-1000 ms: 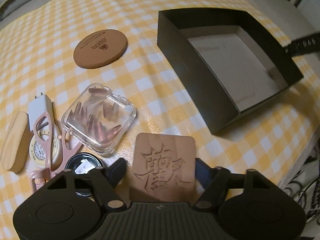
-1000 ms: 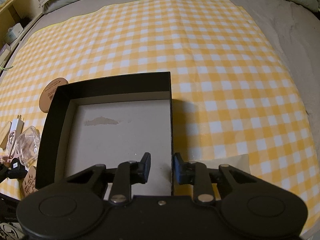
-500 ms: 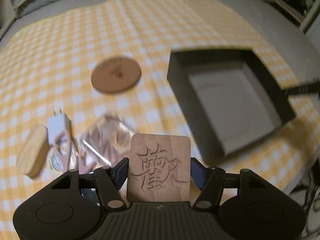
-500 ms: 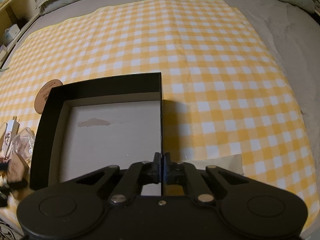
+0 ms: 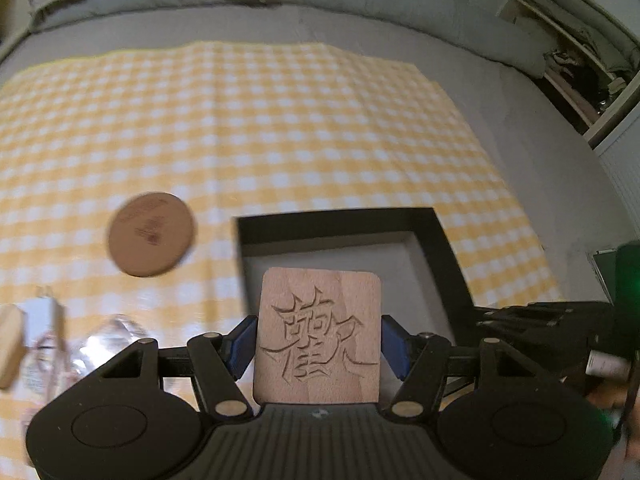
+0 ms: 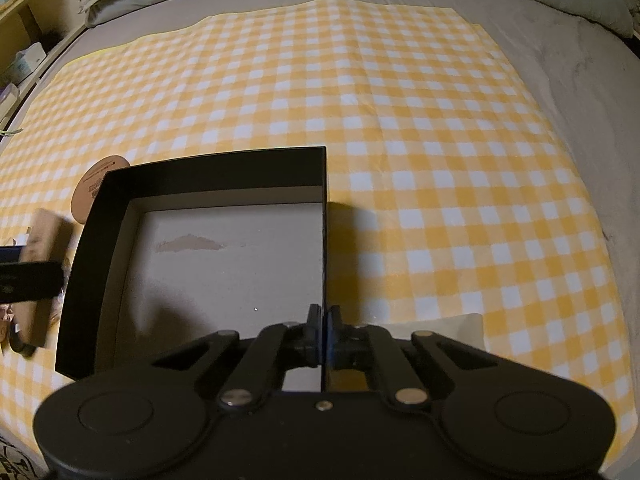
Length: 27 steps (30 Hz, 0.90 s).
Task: Organize rigid objects
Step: 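Carry the wooden tile into the black box and open the left tool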
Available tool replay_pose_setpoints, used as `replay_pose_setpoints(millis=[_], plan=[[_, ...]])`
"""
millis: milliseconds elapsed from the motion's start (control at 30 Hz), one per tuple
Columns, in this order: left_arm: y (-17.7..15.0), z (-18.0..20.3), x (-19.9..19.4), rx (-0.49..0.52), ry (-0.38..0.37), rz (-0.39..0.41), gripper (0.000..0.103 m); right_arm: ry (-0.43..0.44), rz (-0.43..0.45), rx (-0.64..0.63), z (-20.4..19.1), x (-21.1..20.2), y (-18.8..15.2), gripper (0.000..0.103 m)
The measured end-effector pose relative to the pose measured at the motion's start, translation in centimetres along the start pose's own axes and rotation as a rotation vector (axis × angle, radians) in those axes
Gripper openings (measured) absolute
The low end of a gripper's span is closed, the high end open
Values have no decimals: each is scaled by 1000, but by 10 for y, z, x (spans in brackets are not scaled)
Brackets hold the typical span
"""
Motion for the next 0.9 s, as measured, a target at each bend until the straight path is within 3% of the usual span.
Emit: replay_pose_setpoints(millis=[233, 433, 800, 900], plan=[[11, 36, 47, -4, 8, -67, 65, 7, -7, -16, -12, -2, -3, 3], [20, 42, 85, -130, -45, -128, 65, 13, -8, -12, -12, -1, -3, 3], [38, 53, 128, -259, -122, -100, 66, 43, -18, 1, 1, -1, 0, 3], [39, 53, 129, -266, -116, -98, 79, 45, -17, 3, 2, -1, 1, 3]])
Point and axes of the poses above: each gripper's, at about its wrist camera, not at the fingertips, and x roughly the way its jaws point, z to its right, y to its top, the point moved 5 cm from there along x, roughly the way its jaws point, and after that the axes turned 6 degrees about x, right-handed, at the moved point
